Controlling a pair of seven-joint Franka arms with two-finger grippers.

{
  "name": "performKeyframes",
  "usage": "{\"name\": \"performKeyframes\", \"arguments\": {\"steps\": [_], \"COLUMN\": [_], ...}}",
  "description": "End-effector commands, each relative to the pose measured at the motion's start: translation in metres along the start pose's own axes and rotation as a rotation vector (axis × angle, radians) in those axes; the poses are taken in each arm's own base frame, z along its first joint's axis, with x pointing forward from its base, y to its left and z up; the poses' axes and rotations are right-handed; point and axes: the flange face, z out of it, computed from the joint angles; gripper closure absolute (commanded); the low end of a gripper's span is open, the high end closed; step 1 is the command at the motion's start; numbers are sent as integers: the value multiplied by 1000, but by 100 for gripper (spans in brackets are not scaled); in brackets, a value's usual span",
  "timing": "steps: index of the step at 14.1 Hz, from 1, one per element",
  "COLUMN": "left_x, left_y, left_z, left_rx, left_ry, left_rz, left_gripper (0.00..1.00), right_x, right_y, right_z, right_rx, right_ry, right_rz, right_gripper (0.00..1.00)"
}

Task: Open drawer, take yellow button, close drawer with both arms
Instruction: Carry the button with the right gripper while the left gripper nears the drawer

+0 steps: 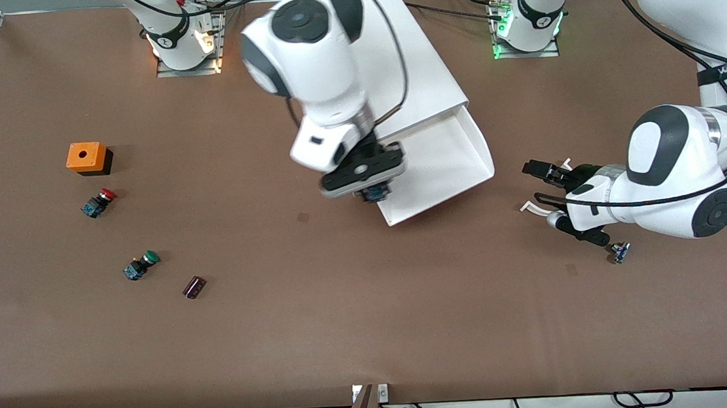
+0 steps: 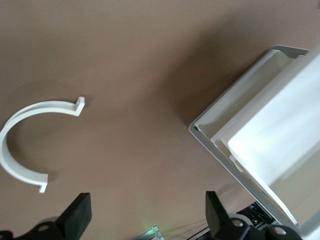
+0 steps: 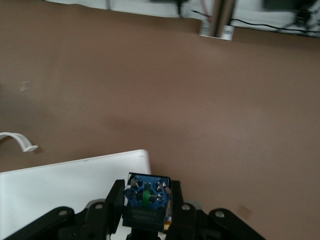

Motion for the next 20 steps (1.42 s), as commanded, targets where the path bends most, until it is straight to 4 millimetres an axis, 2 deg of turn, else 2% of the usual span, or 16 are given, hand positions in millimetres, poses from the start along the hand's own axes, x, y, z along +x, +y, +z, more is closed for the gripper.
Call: {"name": "performKeyframes", "arguments": {"steps": [1, 3, 4, 6, 8, 10, 12, 13, 15, 17, 20], "left_x": [-2, 2, 4, 12, 26, 36, 46, 53, 65, 74, 89], "left_y": [22, 43, 44, 41, 36, 52, 59, 61, 69, 97, 133], "left_z": [-10, -19, -28, -41, -36, -39, -41, -43, -41, -21, 13], "left_rx": [50, 76, 84, 95, 109, 226, 236, 227, 216, 211, 195], "left_ry": [2, 30, 65, 168, 207, 260, 301, 334, 387, 384, 427], "left_rz": [-65, -56, -74, -148, -220, -212, -301, -354, -418, -508, -598], "left_gripper": [0, 0, 0, 0, 0, 0, 0, 0, 0, 0, 0], "right_x": [16, 26, 28, 26, 21, 14, 2, -4, -17, -36, -59], "right_y": [70, 130, 155, 203, 246, 300, 345, 357, 367, 378, 373], "right_z": [-12, -1, 5, 30, 56, 85, 112, 123, 145, 169, 185], "right_rx": [-48, -85, -100, -122, -128, -123, -113, -115, -115, -82, -77], "right_ry": [-98, -166, -191, -250, -307, -347, -373, -377, -373, -351, -298], "right_rz": [58, 84, 114, 166, 180, 131, 96, 104, 113, 154, 148], "right_gripper": [100, 100, 100, 100, 100, 100, 100, 100, 100, 100, 100]}}
